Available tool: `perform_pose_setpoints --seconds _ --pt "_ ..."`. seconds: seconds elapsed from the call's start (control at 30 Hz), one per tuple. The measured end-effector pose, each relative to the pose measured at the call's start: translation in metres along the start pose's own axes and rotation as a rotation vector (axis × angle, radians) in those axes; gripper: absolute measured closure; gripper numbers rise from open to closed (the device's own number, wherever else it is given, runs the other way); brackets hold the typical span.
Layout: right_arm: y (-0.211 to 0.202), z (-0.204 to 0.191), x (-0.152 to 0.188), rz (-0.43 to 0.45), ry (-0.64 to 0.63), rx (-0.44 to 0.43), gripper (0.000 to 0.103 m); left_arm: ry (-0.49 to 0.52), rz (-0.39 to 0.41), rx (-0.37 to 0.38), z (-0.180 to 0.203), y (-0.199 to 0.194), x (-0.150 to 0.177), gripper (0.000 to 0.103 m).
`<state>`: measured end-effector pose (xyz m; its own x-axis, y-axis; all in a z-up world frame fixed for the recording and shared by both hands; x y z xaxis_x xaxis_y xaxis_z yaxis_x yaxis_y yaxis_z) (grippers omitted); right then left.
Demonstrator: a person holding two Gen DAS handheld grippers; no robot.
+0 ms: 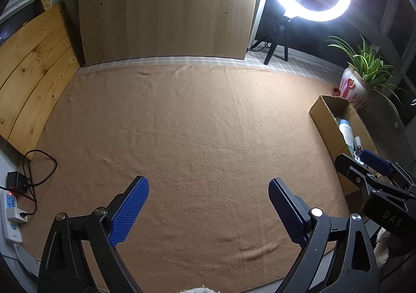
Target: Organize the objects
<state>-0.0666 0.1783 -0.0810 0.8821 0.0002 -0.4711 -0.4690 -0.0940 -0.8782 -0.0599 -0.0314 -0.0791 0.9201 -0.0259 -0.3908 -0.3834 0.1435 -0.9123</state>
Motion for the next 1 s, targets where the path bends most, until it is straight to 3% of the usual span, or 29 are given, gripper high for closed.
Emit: perform_pose_setpoints --seconds 1.0 --pt "0.024 0.001 -0.002 -0.052 0.011 0.006 0.030 -0.021 -0.043 -0.003 -0.003 0.026 -0.006 0.005"
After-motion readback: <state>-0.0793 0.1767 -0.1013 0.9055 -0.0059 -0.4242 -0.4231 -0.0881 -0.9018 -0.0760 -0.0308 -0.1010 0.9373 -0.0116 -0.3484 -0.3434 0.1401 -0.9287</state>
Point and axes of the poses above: each gripper's, at about its wrist camera, not at the fingertips, and y roughly the way its jaws point, z to its right, x to its underside, the point moved 8 cm from there along y, roughly the way its jaws point, and after that the axes turned 11 degrees about -z, right-handed, at the moved point
